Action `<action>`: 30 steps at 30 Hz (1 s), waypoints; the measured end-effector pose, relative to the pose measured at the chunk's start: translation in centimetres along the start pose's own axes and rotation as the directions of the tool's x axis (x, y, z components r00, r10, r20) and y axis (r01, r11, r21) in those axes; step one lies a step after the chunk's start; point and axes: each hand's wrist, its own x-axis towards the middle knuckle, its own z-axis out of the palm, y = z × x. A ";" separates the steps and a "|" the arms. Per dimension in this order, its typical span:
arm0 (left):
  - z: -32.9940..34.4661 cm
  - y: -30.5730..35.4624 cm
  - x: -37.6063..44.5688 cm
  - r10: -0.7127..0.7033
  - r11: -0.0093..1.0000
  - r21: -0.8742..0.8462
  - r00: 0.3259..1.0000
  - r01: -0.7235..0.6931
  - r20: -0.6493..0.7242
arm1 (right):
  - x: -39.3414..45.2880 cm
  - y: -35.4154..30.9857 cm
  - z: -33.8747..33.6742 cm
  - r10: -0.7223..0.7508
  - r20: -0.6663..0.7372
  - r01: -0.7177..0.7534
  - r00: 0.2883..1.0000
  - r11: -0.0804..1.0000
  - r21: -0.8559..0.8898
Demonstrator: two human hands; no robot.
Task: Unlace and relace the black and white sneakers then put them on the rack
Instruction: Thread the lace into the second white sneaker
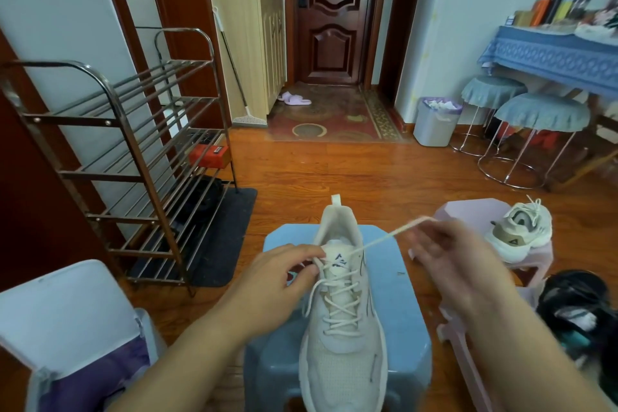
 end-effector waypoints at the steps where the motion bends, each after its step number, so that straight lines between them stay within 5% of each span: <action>1: 0.0 0.1 -0.1 -0.012 1.000 -0.021 1.000 0.012 -0.003 | 0.5 -1.1 -1.2 0.080 -0.040 -0.067 0.996 0.965 0.254; 2: 0.1 0.2 -0.2 -0.028 0.999 -0.047 1.000 0.028 0.005 | 1.3 -1.6 -2.2 0.132 -0.049 -0.104 0.990 0.920 0.377; 4: 0.6 0.6 -0.5 -0.057 0.996 -0.071 0.997 0.061 0.060 | 1.6 -1.6 -2.3 0.121 -0.009 -0.115 0.993 0.960 0.257; 6: 1.1 0.8 -0.9 -0.076 0.996 -0.043 0.989 0.082 0.125 | 0.7 -0.6 -0.8 -0.074 0.047 0.085 0.996 0.932 -0.353; 7: 1.3 0.9 -1.0 -0.081 0.996 -0.034 0.986 0.087 0.149 | -0.1 0.0 0.2 -0.185 0.170 0.251 0.968 0.690 -0.679; 9: 1.4 1.1 -1.2 -0.093 0.994 -0.033 0.982 0.100 0.165 | -1.7 1.7 1.4 -0.161 0.471 0.487 0.867 0.070 -0.871; 11: 1.4 1.1 -1.2 -0.090 0.995 -0.034 0.983 0.097 0.157 | -2.5 3.0 1.9 -0.075 0.536 0.521 0.841 -0.157 -0.839; 15: 1.5 1.0 -1.2 -0.094 0.995 -0.027 0.983 0.099 0.160 | -2.3 3.8 1.9 -0.020 0.574 0.571 0.819 -0.069 -0.818; 19: 1.3 0.9 -1.2 -0.113 0.993 -0.023 0.980 0.118 0.166 | -2.1 0.5 1.3 -0.168 0.310 0.353 0.936 0.453 -0.819; 23: 1.3 1.2 -1.1 -0.127 0.992 -0.001 0.973 0.130 0.191 | -1.0 -2.5 -1.5 -0.343 -0.032 0.243 0.939 0.725 -0.644; 25: 1.1 1.3 -0.8 -0.132 0.991 0.046 0.973 0.125 0.190 | -1.4 -2.3 -1.3 -0.311 0.009 0.231 0.950 0.684 -0.692; 27: 0.9 1.5 -0.7 -0.126 0.987 0.119 0.977 0.107 0.169 | -2.1 -1.8 -0.6 -0.236 0.164 0.265 0.958 0.506 -0.821; 30: 0.9 2.5 -0.6 -0.066 0.993 0.097 0.998 0.063 0.025 | -3.9 -1.8 0.6 0.016 0.411 0.370 0.912 0.402 -0.837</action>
